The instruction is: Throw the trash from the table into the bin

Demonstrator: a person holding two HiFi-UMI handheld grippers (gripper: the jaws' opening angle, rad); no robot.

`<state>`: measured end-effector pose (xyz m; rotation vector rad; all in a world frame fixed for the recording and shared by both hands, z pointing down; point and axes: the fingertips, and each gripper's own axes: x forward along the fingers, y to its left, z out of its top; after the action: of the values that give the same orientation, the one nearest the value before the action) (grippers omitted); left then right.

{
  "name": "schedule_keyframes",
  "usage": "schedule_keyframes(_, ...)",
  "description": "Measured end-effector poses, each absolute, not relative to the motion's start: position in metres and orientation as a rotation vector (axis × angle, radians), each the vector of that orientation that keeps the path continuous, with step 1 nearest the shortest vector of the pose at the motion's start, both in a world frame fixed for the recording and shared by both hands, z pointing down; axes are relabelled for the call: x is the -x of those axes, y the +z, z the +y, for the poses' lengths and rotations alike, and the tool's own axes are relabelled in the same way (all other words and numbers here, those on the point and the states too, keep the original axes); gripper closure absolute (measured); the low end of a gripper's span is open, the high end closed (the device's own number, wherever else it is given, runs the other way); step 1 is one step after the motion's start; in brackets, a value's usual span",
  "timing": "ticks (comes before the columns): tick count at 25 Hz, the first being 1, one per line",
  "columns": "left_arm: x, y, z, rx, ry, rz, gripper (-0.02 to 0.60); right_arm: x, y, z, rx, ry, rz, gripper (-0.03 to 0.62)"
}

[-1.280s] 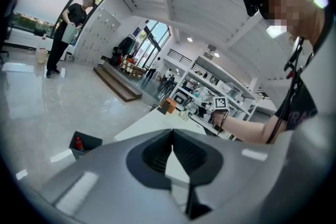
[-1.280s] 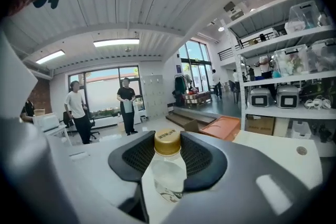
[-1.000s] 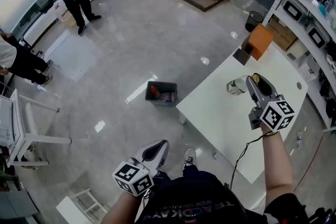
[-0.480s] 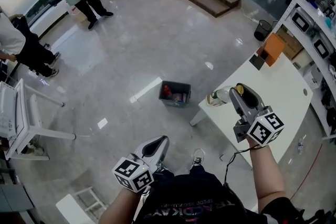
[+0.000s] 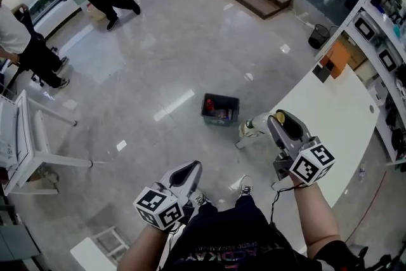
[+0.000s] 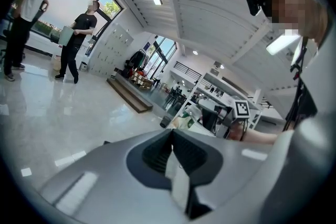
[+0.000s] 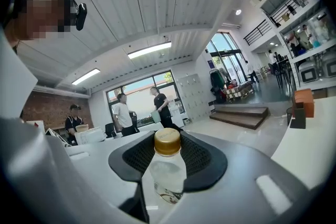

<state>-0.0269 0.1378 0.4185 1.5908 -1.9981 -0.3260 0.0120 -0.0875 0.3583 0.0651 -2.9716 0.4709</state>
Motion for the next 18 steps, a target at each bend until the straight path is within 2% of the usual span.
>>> schedule_keyframes(10,0.061,0.427,0.169,-1.579,-0.306,-1.981,0.572,0.018,0.382,-0.044,-0.143,0.464,-2.949,0.445)
schedule_keyframes(18,0.08,0.442,0.14,-1.536,-0.291,-1.969,0.572,0.048,0.407,-0.055,-0.117,0.483,-2.924,0.445)
